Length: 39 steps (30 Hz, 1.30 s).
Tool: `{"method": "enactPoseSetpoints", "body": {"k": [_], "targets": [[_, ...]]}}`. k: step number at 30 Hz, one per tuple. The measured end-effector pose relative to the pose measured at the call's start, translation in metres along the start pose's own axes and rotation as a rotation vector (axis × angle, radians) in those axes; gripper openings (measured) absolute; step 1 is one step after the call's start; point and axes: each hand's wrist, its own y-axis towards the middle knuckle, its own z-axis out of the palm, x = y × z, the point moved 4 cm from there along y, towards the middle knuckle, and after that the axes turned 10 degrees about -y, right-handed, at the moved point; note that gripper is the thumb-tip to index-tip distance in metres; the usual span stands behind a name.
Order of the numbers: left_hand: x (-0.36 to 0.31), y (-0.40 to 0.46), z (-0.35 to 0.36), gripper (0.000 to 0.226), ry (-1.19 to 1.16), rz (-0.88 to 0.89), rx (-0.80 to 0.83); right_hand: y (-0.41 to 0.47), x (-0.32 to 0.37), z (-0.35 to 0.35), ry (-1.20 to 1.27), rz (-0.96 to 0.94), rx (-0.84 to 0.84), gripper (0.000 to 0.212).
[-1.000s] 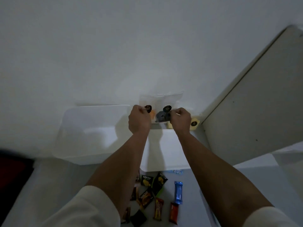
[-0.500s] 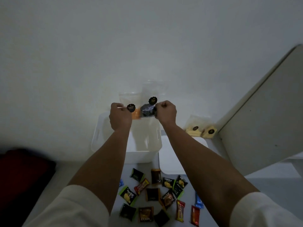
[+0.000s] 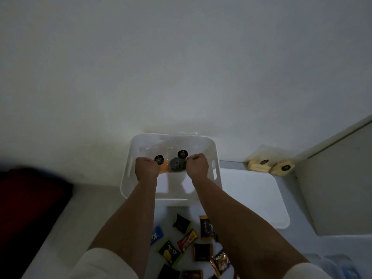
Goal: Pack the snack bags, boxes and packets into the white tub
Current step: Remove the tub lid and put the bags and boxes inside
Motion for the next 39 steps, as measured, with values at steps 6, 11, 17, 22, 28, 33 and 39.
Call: {"method": "enactPoseSetpoints", "body": {"k": [6,11,17,22,28,33,39], "targets": [[0.028,0.036,0.013,0.023,-0.007,-0.062,0.053,0.019,-0.027,0.046,-0.014,0.078,0.116,0.011],[0.026,0.059,0.018,0.025,0.034,-0.065,0.026,0.036,-0.026,0.061,-0.063,0.087,0.173,0.016],[0.019,0.062,0.021,0.02,0.047,-0.011,0.023,0.047,-0.033,0.071,-0.032,0.099,0.186,0.014],[0.022,0.066,0.022,0.025,0.008,-0.051,0.041,0.059,-0.049,0.076,0.043,0.148,0.173,0.017],[0.017,0.052,0.018,0.038,-0.122,-0.117,0.031,0.042,-0.026,0.056,-0.006,0.099,0.344,0.043],[0.018,0.034,0.012,0.045,-0.021,-0.103,0.008,0.029,-0.016,0.016,-0.062,0.052,0.287,0.046],[-0.048,-0.053,0.031,0.017,0.092,0.152,0.141,0.003,0.003,-0.055,0.059,-0.159,0.191,0.033]]}}
